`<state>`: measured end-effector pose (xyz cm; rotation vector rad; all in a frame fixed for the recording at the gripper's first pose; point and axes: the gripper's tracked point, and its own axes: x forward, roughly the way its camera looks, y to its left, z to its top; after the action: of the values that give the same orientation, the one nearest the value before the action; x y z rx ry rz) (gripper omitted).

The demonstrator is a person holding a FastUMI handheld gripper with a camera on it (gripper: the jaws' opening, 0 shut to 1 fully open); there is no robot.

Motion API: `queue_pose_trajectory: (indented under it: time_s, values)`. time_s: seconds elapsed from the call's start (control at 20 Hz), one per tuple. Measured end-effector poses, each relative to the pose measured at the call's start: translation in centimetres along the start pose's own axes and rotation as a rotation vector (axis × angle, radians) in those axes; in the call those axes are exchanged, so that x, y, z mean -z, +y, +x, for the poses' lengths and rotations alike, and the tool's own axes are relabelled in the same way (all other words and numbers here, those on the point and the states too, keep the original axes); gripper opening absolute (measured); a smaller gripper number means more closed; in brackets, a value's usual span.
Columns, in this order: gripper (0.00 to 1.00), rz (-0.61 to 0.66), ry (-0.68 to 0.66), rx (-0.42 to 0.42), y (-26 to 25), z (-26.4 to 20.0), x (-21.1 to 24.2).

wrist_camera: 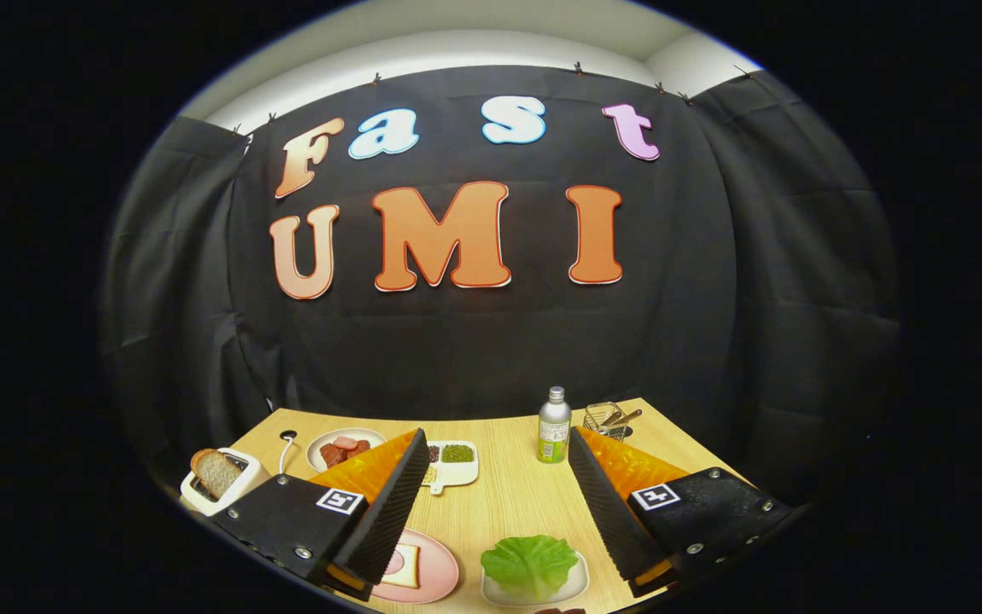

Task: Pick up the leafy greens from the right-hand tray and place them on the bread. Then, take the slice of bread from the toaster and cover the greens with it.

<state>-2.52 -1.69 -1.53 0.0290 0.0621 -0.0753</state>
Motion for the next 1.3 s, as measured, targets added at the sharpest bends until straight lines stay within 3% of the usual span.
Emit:
queue_pose_trajectory:
  time_s: [0.6, 1.3]
  values:
    - [0.98, -0.038, 0.048, -0.039, 0.3, -0.5, 4.5]
    - [0.98, -0.059, 0.276, -0.005, -3.5, 1.9, 17.4]
